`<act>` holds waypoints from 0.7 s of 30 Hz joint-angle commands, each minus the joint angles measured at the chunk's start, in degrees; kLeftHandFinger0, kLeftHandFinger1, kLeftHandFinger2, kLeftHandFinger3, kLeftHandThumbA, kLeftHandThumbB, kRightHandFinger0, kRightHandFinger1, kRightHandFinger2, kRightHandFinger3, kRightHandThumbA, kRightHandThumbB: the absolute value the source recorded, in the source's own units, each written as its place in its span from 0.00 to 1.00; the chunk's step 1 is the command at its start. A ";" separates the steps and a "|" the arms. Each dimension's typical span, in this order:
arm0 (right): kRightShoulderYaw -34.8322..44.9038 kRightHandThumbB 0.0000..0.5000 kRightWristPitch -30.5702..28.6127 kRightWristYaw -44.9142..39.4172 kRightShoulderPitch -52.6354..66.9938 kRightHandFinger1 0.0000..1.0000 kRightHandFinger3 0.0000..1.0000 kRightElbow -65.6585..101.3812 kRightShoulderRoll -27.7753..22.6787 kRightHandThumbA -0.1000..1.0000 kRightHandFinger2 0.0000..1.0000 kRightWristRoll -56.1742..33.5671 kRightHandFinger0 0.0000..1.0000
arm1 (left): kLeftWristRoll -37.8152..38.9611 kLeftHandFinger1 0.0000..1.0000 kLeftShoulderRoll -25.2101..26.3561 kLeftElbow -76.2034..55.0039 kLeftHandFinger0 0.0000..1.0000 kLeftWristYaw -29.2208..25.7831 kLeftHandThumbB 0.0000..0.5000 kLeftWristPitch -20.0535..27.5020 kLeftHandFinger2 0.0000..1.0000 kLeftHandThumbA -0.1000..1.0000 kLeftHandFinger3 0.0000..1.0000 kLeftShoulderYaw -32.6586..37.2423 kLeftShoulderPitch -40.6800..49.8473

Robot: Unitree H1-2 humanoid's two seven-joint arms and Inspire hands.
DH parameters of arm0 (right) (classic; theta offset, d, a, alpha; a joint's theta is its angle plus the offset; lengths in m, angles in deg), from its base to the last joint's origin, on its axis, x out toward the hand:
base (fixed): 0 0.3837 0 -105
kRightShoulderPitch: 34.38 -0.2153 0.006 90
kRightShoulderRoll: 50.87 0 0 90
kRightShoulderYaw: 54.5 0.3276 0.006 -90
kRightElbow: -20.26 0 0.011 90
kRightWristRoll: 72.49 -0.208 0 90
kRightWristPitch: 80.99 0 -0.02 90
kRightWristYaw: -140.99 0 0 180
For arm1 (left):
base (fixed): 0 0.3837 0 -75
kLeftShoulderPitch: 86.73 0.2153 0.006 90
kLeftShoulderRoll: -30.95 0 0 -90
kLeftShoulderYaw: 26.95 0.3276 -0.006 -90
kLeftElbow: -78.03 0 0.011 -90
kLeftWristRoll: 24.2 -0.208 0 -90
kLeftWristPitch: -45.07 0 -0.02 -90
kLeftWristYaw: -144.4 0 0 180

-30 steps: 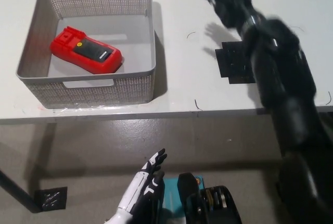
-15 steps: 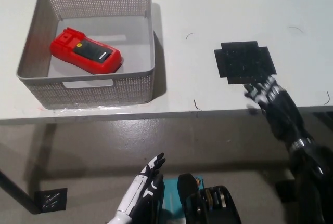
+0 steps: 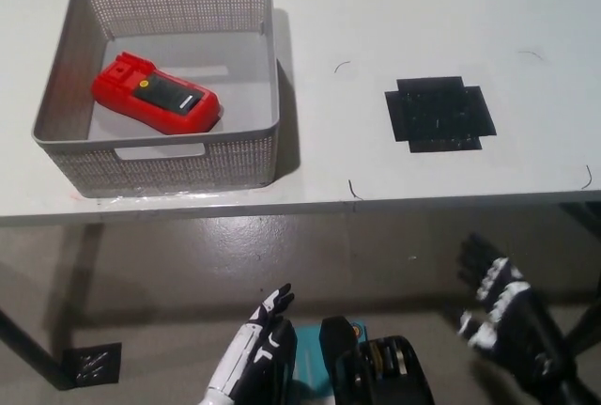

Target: Use the right hand to pick up a multimeter on the right side and put it into a container on the left side

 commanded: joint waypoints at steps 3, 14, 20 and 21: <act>-6.36 0.92 -18.45 -3.85 1.84 1.00 1.00 -2.98 -3.86 1.00 1.00 6.55 1.00 | 2.93 1.00 -0.41 -1.44 1.00 -1.74 0.94 2.86 1.00 1.00 1.00 -1.78 -0.75; -7.99 0.79 -22.97 0.41 0.45 1.00 1.00 -17.09 -5.35 1.00 1.00 10.43 1.00 | 3.65 1.00 -1.19 -1.29 1.00 -2.67 0.97 2.86 1.00 1.00 1.00 -3.27 -0.05; -7.81 0.78 -22.46 0.31 -1.55 1.00 1.00 -20.84 -5.57 1.00 1.00 9.64 1.00 | 3.55 1.00 -1.06 -0.81 1.00 -3.45 0.97 2.86 1.00 1.00 1.00 -3.73 -0.17; -7.96 0.81 -21.96 0.26 -1.13 1.00 1.00 -20.90 -5.57 1.00 1.00 9.78 1.00 | 3.45 1.00 -1.11 -1.18 1.00 -3.79 0.97 2.86 1.00 1.00 1.00 -3.72 0.74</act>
